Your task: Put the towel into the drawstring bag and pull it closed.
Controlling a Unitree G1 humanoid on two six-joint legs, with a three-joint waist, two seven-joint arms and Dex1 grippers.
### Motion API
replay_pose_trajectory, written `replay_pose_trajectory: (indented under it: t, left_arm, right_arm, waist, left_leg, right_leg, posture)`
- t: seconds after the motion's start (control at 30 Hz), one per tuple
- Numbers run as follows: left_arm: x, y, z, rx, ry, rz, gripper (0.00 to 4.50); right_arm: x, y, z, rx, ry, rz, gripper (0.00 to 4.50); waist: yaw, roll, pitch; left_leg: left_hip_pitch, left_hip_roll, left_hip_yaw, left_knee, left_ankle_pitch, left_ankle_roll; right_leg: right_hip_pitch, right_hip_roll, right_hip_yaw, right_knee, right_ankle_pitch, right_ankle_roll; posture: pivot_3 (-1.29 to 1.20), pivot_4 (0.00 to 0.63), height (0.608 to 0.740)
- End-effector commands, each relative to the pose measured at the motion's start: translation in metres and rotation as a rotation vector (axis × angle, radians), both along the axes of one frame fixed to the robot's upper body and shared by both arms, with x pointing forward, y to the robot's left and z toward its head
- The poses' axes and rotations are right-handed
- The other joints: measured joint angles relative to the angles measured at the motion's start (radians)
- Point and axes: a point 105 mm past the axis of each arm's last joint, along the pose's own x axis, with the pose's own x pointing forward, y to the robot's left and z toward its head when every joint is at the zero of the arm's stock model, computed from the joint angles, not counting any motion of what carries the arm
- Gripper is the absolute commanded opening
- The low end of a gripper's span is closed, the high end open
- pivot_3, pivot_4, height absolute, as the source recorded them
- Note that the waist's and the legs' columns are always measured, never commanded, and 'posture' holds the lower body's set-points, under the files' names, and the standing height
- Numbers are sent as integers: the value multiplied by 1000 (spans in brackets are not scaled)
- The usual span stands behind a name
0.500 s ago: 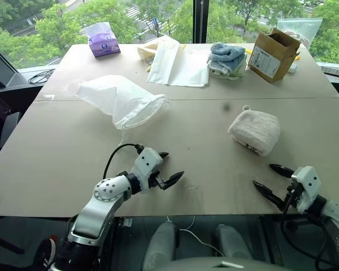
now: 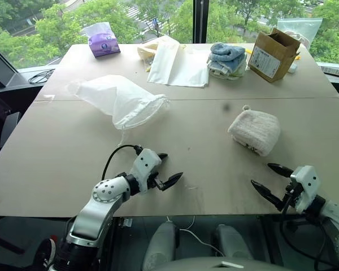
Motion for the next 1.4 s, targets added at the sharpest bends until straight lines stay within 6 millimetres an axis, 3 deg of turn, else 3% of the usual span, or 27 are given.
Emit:
replay_pose_trajectory:
  t: [0.03, 0.4, 0.53, 0.73, 0.93, 1.4]
  left_arm:
    - [-1, 1, 8, -7, -34, -4, 4435]
    - [5, 6, 17, -2, -112, 58, 4435]
    - [34, 20, 44, 125, -393, 244, 4435]
    - [69, 30, 78, 272, -645, 431, 4435]
    - [99, 41, 86, 553, -718, 522, 4435]
    - [111, 92, 97, 760, -736, 714, 4435]
  right_arm:
    - [-1, 5, 13, 9, -47, 21, 4500]
    - [-1, 14, 14, 7, -63, 62, 4500]
    - [-6, 44, 30, 47, -132, 192, 4500]
    - [-15, 77, 62, 215, -176, 361, 4500]
    - [-10, 84, 76, 241, -235, 381, 4500]
    - [-5, 77, 71, 253, -265, 313, 4500]
  waist:
    - [0, 0, 0]
    - [0, 0, 0]
    - [1, 0, 0]
    - [2, -1, 1]
    - [1, -3, 2]
    - [1, -4, 2]
  left_leg:
    - [0, 0, 0, 0, 0, 0]
    - [0, 0, 0, 0, 0, 0]
    - [0, 0, 0, 0, 0, 0]
    - [-1, -1, 0, 1, 0, 0]
    - [-1, -1, -1, 1, 0, 0]
    - [-1, -1, -1, 1, 0, 0]
  right_leg:
    - [0, 0, 0, 0, 0, 0]
    - [0, 0, 0, 0, 0, 0]
    - [0, 0, 0, 0, 0, 0]
    - [0, 0, -1, 0, 0, 0]
    - [0, 1, -2, 0, 0, 0]
    - [-1, 0, -2, 1, 0, 0]
  posture:
    - [0, 150, 740]
    - [0, 150, 740]
    - [0, 150, 740]
    - [0, 150, 740]
    - [0, 150, 740]
    - [0, 150, 740]
